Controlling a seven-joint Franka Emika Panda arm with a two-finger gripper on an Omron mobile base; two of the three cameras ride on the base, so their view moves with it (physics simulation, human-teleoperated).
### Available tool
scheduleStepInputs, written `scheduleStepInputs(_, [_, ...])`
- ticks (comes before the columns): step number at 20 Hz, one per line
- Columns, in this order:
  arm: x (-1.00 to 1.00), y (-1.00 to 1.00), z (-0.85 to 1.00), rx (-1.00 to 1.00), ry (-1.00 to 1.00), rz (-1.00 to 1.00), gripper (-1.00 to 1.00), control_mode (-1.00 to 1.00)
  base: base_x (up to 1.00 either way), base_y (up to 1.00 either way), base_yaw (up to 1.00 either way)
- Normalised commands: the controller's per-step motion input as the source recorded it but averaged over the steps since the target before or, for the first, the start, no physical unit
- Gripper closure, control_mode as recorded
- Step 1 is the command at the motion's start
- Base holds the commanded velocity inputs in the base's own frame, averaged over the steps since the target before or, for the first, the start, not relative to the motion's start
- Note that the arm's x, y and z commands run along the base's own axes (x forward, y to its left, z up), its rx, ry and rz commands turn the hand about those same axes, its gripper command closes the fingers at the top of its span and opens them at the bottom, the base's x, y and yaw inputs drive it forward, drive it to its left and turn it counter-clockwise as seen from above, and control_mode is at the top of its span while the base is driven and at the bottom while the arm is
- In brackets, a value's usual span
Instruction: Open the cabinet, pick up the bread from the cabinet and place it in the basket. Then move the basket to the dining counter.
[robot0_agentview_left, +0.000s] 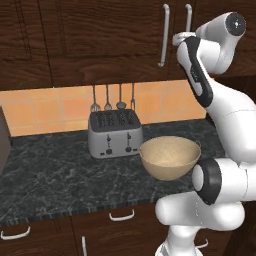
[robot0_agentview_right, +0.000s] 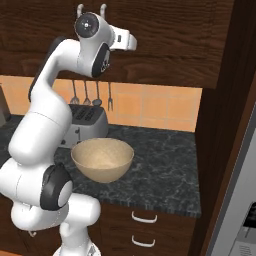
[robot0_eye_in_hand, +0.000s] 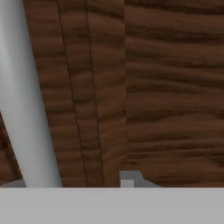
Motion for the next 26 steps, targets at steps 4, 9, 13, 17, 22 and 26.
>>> scheduleStepInputs(4, [-0.19,-1.0,-0.03,0.01,0.02,0.0,1.0,-1.0,0.0,0.0,0.0])
scheduleStepInputs(9, [-0.48,-1.0,-0.11,0.04,0.05,0.0,1.0,-1.0,0.0,0.0,0.0])
scheduleStepInputs(13, [-0.7,-1.0,-0.19,0.03,0.03,0.06,1.0,-1.0,0.0,0.0,0.0])
scheduleStepInputs(17, [-1.0,-1.0,-0.08,0.06,0.0,0.05,1.0,-1.0,0.0,0.0,0.0])
scheduleStepInputs(22, [-1.0,-1.0,-0.04,0.07,0.0,0.01,1.0,-1.0,0.0,0.0,0.0])
scheduleStepInputs(26, [-1.0,-1.0,-0.06,0.07,-0.01,0.01,1.0,-1.0,0.0,0.0,0.0])
